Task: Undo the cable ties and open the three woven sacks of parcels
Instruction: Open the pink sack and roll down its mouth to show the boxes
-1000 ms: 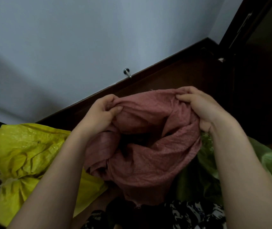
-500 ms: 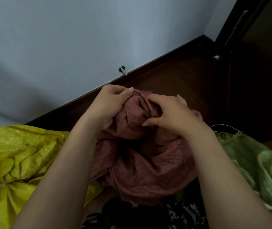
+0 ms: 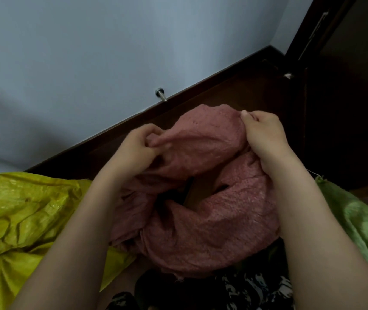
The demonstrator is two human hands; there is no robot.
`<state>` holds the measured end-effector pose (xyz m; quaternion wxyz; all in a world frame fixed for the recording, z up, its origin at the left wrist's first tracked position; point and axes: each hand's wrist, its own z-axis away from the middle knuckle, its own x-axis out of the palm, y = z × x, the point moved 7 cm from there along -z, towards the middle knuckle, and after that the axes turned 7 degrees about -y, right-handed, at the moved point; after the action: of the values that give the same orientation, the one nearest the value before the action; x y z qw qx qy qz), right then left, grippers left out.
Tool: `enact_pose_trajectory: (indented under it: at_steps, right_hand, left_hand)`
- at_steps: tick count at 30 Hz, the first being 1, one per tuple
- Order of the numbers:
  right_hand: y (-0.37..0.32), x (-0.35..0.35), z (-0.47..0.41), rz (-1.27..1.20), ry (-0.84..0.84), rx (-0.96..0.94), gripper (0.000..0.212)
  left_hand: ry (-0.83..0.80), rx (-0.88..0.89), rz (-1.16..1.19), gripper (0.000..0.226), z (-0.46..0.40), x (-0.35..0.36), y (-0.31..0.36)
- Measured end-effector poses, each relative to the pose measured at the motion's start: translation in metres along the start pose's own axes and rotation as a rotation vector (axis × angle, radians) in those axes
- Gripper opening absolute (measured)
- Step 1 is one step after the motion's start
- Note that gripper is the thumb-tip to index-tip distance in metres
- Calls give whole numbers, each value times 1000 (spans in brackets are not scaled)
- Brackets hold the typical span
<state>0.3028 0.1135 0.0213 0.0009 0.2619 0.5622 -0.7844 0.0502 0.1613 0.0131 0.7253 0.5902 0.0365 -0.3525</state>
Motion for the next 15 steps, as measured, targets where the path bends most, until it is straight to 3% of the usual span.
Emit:
enact_pose_trajectory:
  at_steps: [3,4,7,10,11,13,15]
  right_hand:
    - [7,-11,2,-49,84,118,13]
    - [4,-11,4,21,82,92,18]
    - [-17,-4,11,270,30,-81,32]
    - [-38,7,20,299,-66,-274,19]
    - [-42,15,24,311,-174,-300,28]
    - [-40,32,33,416,-429,-268,68]
    - [-34,45,38,573,-528,-285,91]
  left_hand:
    - [52,-39,513,22,1,-8,6]
    - [68,-36,612,25,-1,-10,8]
    - [28,-59,720,31,-2,-7,16]
    - [36,-138,747,37,-1,-3,15]
    - [33,-176,764,37,-1,-1,13]
    - [-15,-264,814,33,0,5,10]
    - [-71,-305,884,33,3,8,11]
